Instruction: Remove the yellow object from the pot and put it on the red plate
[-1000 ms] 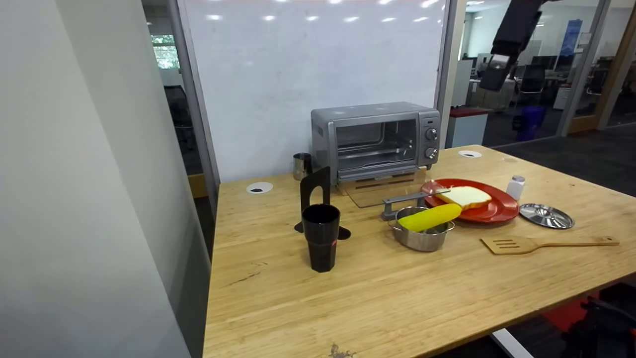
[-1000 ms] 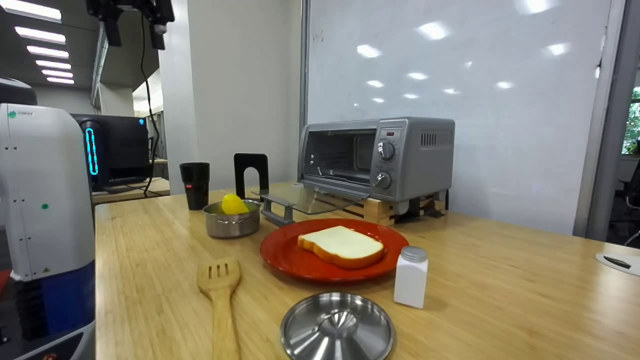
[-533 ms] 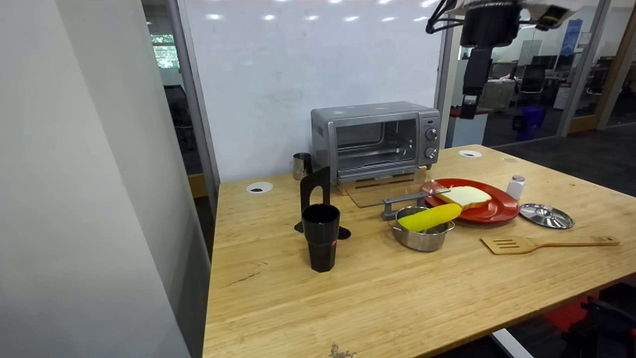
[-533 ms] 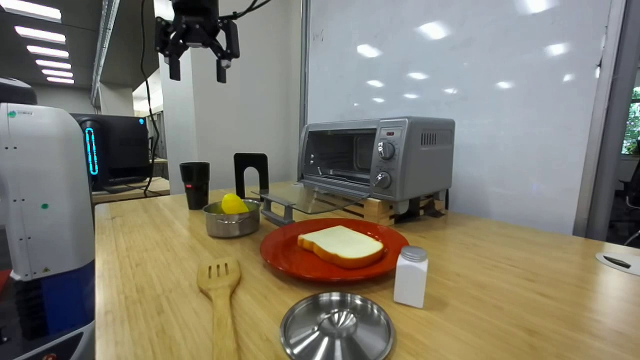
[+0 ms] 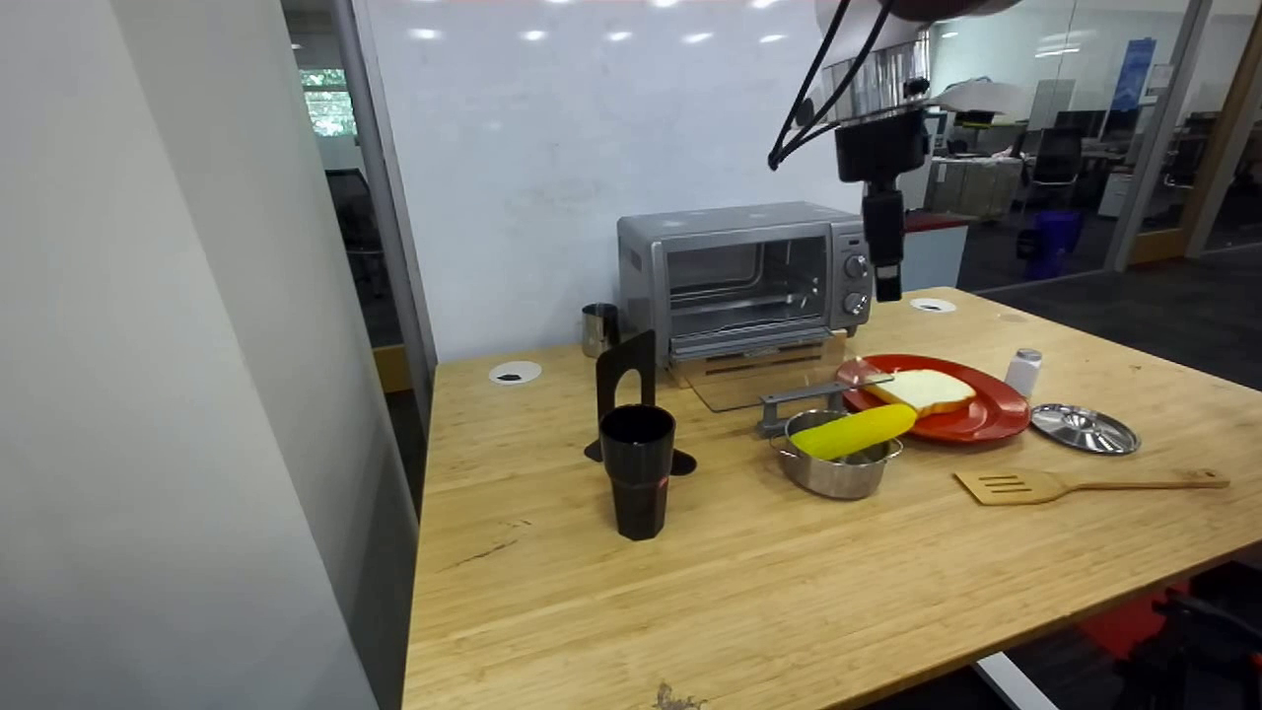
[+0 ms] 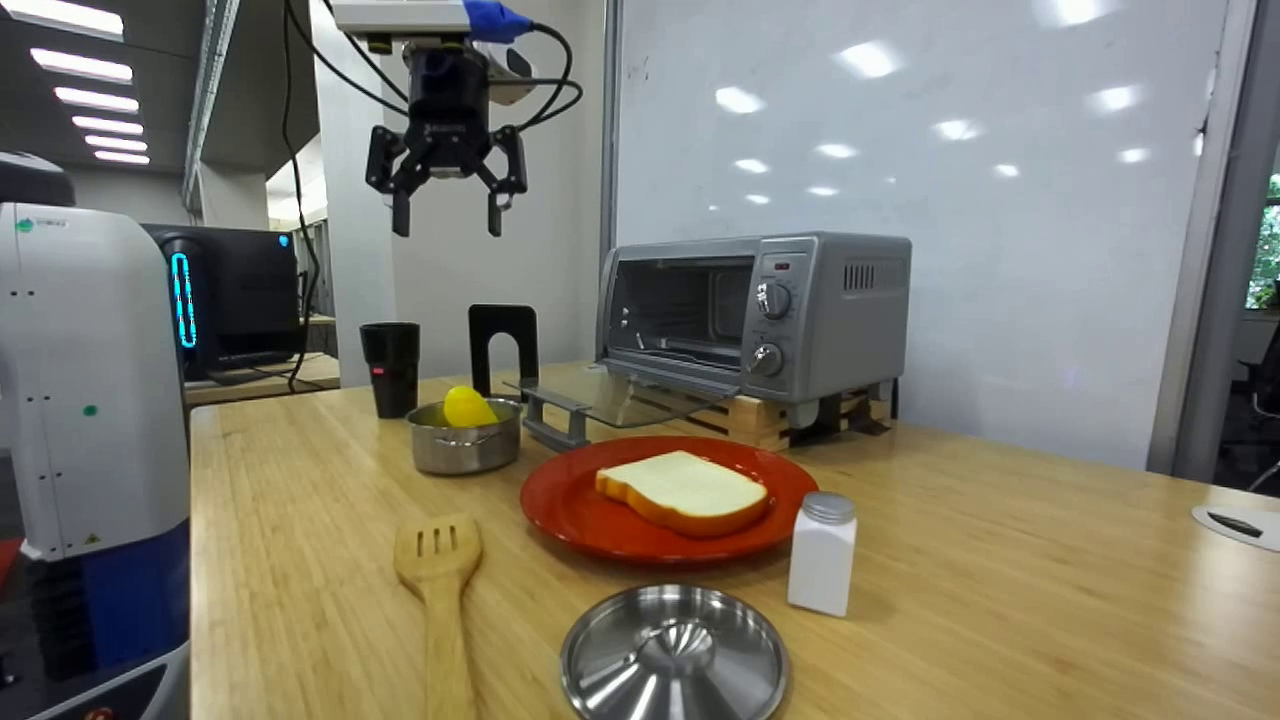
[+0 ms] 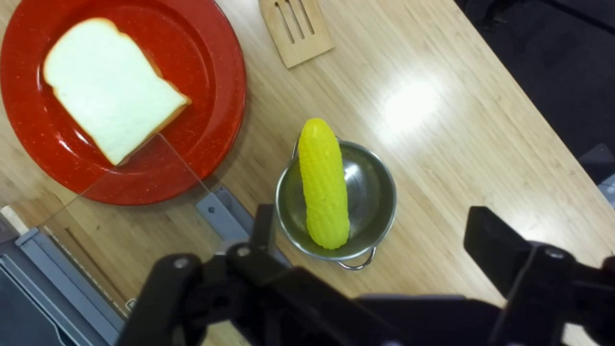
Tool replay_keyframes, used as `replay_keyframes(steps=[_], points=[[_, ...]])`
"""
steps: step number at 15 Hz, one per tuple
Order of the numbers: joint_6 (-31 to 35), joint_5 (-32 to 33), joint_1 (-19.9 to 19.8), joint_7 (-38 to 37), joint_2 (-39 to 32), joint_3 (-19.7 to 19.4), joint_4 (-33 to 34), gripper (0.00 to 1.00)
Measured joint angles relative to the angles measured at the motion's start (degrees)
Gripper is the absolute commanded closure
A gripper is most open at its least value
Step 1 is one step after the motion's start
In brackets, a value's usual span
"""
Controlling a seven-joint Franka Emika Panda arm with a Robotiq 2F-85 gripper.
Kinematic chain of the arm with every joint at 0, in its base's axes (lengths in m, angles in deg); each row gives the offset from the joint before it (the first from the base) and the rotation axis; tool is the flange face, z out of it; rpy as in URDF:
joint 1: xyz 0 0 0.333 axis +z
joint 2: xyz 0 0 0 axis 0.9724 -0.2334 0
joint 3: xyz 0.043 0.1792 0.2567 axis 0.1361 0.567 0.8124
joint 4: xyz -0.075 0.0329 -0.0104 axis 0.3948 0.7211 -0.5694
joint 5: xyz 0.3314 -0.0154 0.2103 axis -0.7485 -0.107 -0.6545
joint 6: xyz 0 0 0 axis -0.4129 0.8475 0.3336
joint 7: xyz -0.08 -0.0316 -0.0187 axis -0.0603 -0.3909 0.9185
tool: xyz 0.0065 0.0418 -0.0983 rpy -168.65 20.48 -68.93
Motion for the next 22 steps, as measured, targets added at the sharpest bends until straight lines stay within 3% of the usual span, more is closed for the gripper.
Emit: replay_keyframes(steps=[4,11,22], points=[[-0.09,2.06,0.00,0.74,-4.17,1.47,2.56,0.00],[-0.19,2.11,-0.10,1.04,-4.48,1.67,3.22,0.00],[6.53,1.92,-4.54,14.26,-14.50,2.25,4.22,0.00]])
